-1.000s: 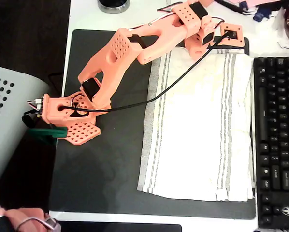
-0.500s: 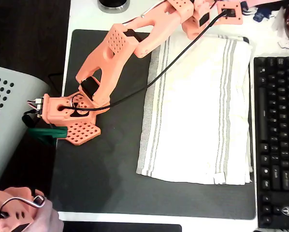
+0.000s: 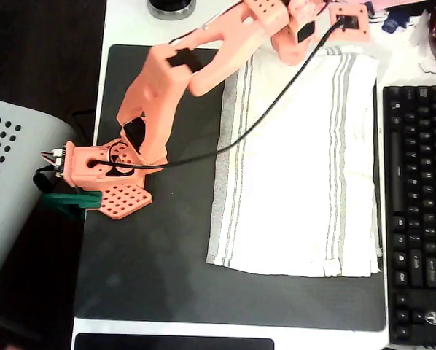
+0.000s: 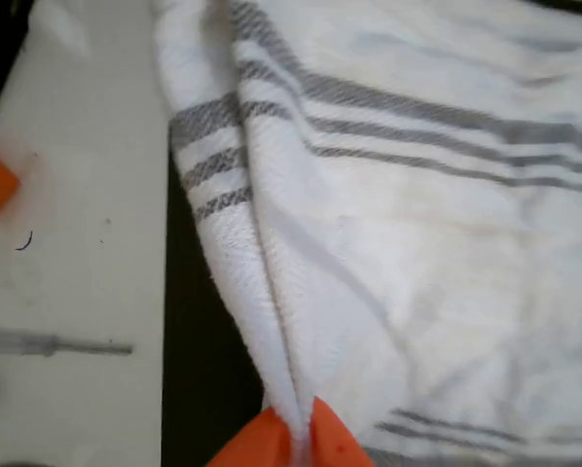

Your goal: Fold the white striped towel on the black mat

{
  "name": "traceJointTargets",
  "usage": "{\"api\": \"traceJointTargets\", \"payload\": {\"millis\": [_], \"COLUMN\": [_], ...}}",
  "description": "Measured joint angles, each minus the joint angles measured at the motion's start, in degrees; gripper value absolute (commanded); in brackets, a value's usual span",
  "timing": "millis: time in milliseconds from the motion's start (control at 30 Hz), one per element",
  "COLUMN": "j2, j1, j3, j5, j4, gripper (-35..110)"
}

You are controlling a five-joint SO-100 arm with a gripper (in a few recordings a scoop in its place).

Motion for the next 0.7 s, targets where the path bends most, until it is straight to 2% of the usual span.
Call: {"api": "traceJointTargets", "payload": {"millis": [300, 700], "j2": [22.8, 31.2], "j1": [7.8, 28.4], "j3": [10.3, 18.6], "j5": [-3.8, -16.9], "j4": [5.5, 5.4], "gripper": [0, 0]}}
